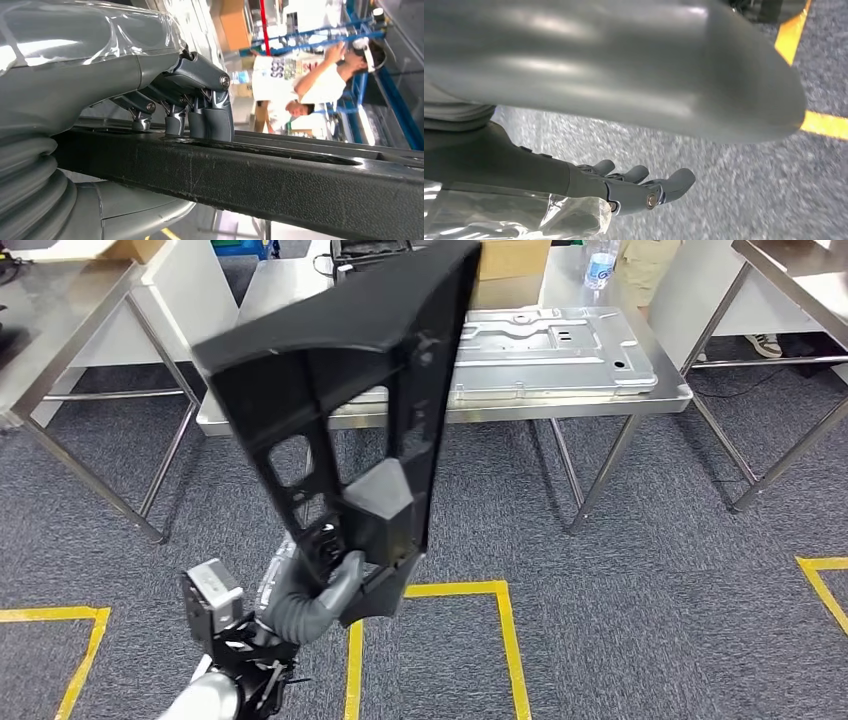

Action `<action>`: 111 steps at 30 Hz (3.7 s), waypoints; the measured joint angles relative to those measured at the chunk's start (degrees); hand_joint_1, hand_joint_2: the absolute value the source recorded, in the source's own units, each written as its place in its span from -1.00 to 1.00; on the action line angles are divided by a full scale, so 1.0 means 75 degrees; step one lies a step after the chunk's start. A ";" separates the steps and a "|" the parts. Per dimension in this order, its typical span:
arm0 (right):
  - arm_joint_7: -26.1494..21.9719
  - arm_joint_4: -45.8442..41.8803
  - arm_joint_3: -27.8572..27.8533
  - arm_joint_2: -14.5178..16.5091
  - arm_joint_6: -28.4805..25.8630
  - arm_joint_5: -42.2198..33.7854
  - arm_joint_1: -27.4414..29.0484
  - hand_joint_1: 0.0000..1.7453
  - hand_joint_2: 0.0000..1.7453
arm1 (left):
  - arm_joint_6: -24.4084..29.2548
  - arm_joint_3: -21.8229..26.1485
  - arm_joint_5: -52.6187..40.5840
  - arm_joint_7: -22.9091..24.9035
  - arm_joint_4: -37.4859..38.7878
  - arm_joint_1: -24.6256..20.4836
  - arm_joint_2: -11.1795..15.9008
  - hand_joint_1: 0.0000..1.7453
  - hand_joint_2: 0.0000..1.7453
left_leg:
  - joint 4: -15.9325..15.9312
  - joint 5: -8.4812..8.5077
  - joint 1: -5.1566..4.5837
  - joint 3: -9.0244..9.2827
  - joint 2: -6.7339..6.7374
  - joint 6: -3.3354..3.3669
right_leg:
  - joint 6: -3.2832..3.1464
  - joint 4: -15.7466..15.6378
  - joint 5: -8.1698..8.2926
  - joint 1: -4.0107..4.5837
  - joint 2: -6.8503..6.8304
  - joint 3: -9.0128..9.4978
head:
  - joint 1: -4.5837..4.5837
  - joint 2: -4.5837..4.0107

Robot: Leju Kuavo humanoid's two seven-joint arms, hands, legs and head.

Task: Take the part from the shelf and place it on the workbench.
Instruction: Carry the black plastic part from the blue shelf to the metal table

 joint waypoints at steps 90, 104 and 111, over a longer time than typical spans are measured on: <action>0.0152 0.0005 0.0498 0.0327 0.0861 -0.0365 0.0016 -1.00 -1.00 | -0.0284 -0.0169 -0.0174 0.1170 -0.1140 -0.0391 0.0451 1.00 1.00 | -0.0414 0.0335 -0.0097 0.0103 -0.0065 0.0114 | -0.0062 -0.0030 -0.0024 0.0134 -0.0008 0.0031 | -0.0008 0.0000; 0.0084 0.0005 0.0498 0.0332 0.0824 -0.0308 0.0009 -1.00 -1.00 | -0.0301 -0.0206 -0.0169 0.1107 -0.1089 -0.0505 0.0421 1.00 1.00 | -0.0487 0.0443 -0.0123 0.0026 -0.0078 0.0184 | -0.0081 -0.0054 -0.0059 0.0180 0.0046 0.0080 | -0.0031 0.0000; 0.0112 0.0005 0.0511 0.0436 0.0609 -0.0027 0.0031 -1.00 -1.00 | 0.0061 0.0049 -0.0122 0.1295 -0.1300 -0.0306 0.0664 1.00 1.00 | -0.0578 0.0488 -0.0019 0.0137 -0.0062 0.0290 | 0.0165 0.2228 -0.1151 0.0064 0.0021 -0.0976 | -0.0007 0.0000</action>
